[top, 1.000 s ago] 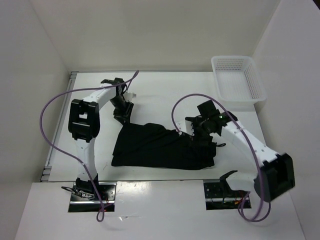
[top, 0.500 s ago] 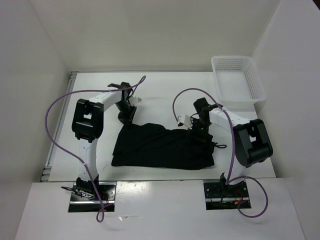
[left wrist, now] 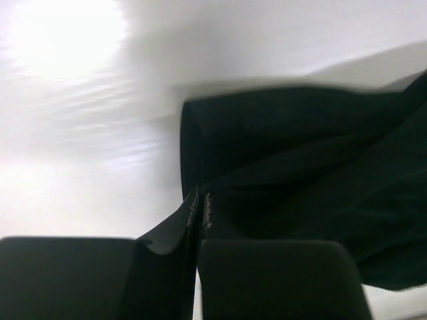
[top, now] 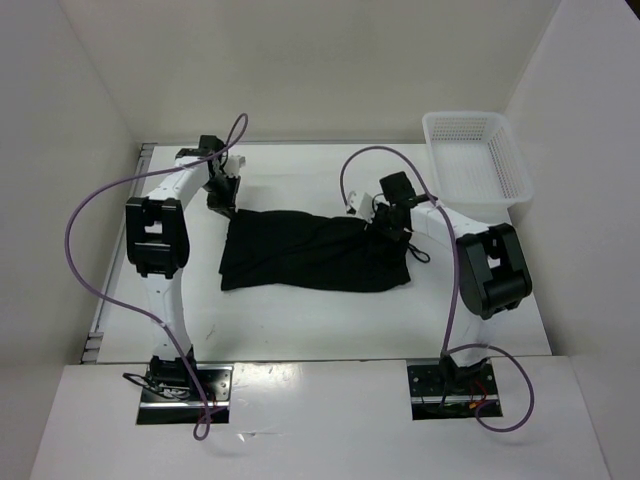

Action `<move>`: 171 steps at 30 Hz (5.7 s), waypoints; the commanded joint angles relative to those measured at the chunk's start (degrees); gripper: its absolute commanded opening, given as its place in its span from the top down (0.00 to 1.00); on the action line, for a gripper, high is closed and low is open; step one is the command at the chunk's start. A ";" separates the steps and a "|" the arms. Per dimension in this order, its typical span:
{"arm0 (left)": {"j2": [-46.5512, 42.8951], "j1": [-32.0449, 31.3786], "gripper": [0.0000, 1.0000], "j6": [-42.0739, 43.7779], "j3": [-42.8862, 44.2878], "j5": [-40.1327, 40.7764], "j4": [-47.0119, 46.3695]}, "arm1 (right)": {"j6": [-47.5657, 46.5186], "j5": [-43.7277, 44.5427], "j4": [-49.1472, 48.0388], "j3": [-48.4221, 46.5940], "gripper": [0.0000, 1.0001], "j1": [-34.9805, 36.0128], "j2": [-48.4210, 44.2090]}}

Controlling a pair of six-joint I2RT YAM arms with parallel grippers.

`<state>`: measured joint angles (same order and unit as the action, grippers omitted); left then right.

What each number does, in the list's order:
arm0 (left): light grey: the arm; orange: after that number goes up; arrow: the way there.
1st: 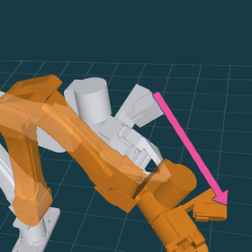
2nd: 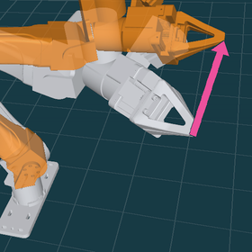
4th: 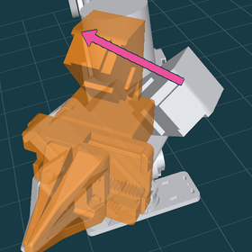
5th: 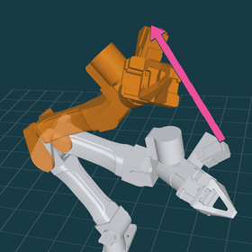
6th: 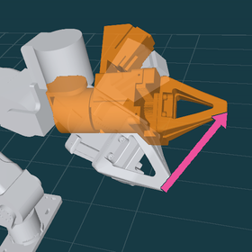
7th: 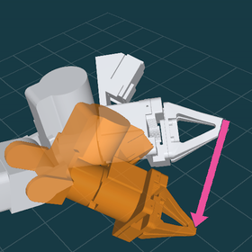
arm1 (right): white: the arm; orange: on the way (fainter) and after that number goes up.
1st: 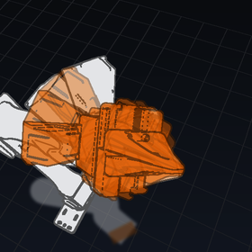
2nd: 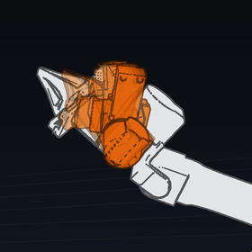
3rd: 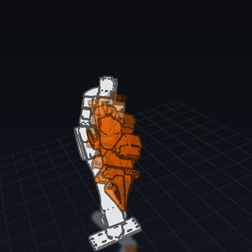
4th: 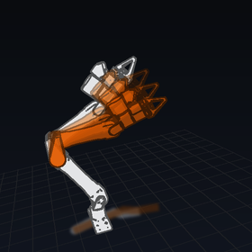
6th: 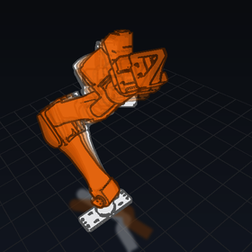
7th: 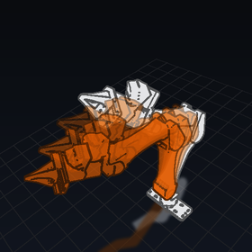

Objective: Fold and stack the shorts
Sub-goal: Fold the shorts

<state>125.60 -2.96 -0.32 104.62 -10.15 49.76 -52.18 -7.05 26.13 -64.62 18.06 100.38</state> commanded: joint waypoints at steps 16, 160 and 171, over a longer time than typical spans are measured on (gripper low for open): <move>-10.54 2.87 0.43 0.32 -4.67 5.15 0.24 | 23.55 -9.97 -0.13 -17.22 0.23 -2.86 -4.65; -8.09 2.17 0.66 0.32 -16.82 4.97 22.40 | -2.32 -10.36 20.63 -7.09 0.32 -13.14 -0.97; -2.49 7.10 0.54 0.32 6.09 -3.03 16.27 | -0.29 -8.86 11.60 -13.43 0.22 -12.18 -11.61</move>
<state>119.68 4.95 -0.23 105.01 -9.50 69.87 -53.74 -16.45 45.80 -75.05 4.19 92.99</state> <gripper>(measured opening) 0.457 0.781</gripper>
